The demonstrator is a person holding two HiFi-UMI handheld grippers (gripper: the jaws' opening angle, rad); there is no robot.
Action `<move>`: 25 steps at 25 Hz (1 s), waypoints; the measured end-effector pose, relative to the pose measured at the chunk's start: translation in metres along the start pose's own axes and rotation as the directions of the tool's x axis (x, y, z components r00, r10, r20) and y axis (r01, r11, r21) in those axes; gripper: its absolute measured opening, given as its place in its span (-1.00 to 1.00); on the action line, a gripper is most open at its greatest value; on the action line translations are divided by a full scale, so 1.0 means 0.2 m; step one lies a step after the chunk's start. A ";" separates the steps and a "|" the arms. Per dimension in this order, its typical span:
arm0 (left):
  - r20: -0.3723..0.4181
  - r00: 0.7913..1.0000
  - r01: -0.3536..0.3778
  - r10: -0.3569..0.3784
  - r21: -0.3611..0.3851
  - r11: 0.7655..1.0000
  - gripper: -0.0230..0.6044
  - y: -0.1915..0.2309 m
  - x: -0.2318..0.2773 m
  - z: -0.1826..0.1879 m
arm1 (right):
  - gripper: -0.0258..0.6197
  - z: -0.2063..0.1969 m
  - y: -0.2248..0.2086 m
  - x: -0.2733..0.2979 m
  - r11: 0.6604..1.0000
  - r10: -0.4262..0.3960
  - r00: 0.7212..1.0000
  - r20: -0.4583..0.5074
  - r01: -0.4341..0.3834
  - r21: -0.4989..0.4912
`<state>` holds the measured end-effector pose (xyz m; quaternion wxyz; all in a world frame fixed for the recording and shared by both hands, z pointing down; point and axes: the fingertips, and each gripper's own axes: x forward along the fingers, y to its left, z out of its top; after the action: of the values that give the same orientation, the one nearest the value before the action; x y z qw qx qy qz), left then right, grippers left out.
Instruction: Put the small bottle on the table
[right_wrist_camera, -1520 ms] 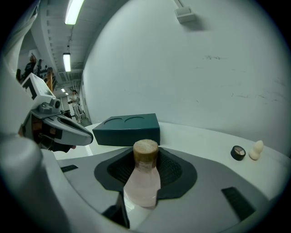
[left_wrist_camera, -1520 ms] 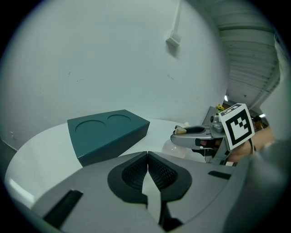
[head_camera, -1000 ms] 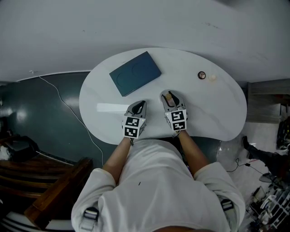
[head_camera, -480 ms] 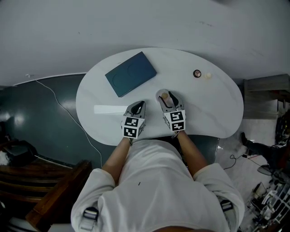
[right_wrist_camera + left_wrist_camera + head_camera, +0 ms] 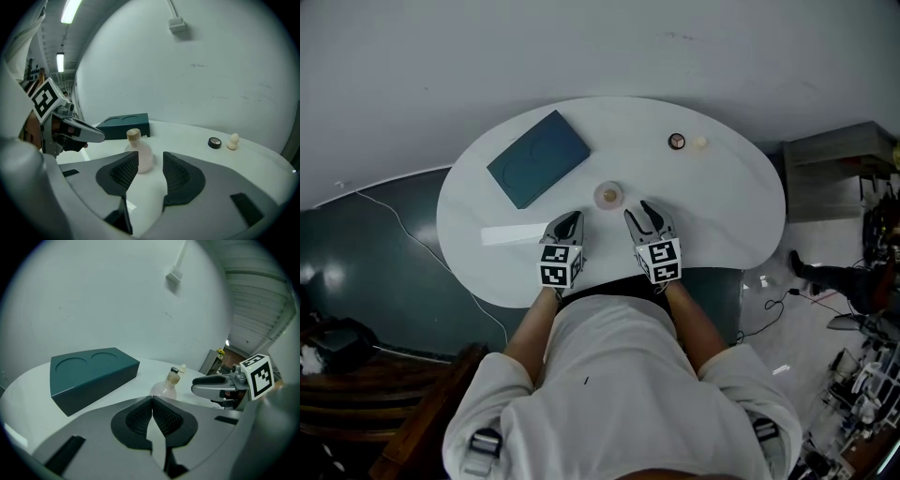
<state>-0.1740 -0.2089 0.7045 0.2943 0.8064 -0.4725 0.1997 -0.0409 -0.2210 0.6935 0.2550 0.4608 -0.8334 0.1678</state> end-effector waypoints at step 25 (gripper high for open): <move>0.100 0.995 0.018 -0.018 0.002 1.000 -0.86 -0.65 0.01 0.26 | -0.93 0.12 -0.31 -0.39 0.999 0.031 0.994 0.100 -0.035 0.035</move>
<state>-0.0572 -0.1949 0.6301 0.2714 0.8198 -0.4793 0.1565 0.0406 -0.2115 0.6317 0.2018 0.4593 -0.8493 0.1642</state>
